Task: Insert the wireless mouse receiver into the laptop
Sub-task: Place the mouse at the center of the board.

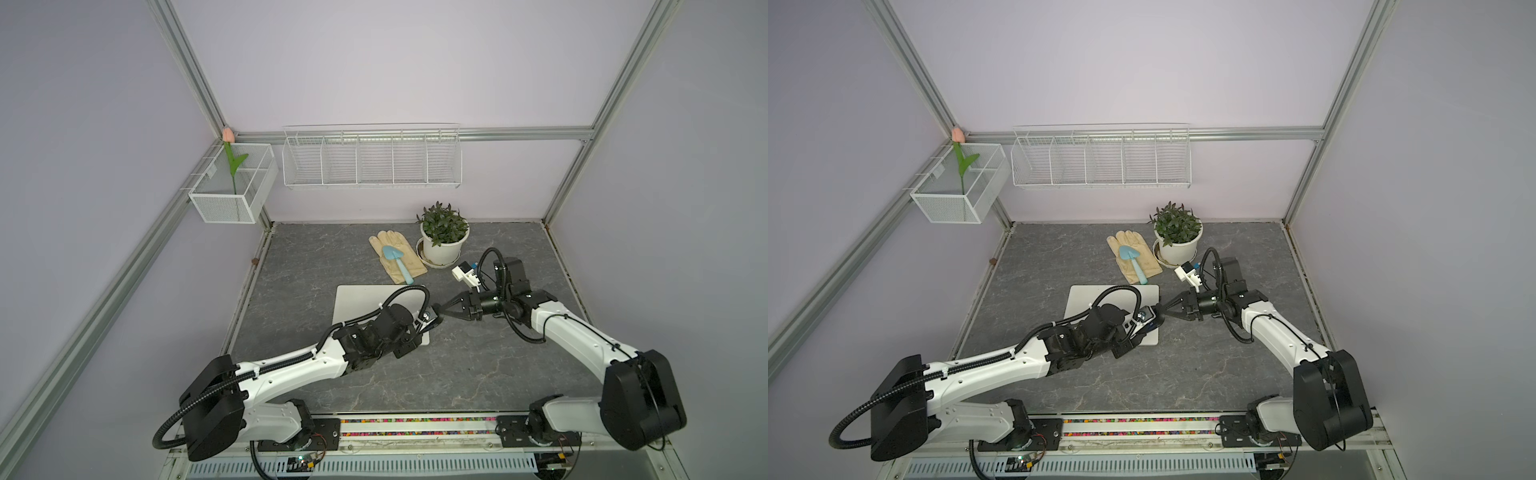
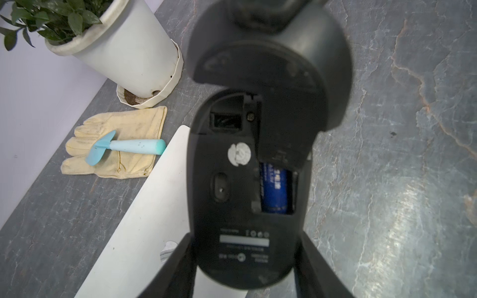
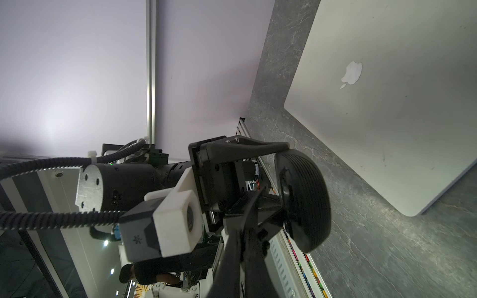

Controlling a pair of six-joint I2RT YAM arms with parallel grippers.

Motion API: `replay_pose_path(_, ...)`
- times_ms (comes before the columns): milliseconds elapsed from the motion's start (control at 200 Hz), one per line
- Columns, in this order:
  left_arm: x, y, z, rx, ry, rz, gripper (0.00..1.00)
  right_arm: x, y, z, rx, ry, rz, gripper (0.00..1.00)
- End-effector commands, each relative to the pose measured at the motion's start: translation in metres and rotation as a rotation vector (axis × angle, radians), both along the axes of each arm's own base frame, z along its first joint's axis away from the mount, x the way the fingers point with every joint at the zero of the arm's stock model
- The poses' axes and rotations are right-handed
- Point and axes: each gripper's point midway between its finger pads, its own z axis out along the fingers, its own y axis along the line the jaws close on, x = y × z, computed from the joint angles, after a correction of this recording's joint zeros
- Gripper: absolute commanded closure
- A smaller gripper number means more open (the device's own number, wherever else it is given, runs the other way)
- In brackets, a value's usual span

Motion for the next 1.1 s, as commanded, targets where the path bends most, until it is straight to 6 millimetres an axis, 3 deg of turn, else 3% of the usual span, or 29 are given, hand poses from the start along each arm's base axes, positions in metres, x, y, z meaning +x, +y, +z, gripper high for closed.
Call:
replay_pose_path(0,0.001,-0.003,0.021,-0.048,-0.042,-0.026,0.60,-0.002,-0.003,-0.004,-0.019,-0.006,0.010,0.93)
replay_pose_path(370,0.004,-0.012,0.026,-0.083,-0.037,-0.024,0.61,-0.003,-0.003,-0.007,-0.003,-0.009,-0.013,0.93)
replay_pose_path(630,0.003,-0.006,0.021,-0.092,-0.043,-0.005,0.64,-0.001,-0.004,-0.007,-0.005,-0.020,-0.030,0.92)
replay_pose_path(1095,-0.015,-0.019,-0.041,-0.024,0.151,-0.055,0.66,-0.006,-0.012,-0.030,-0.053,0.003,-0.111,0.92)
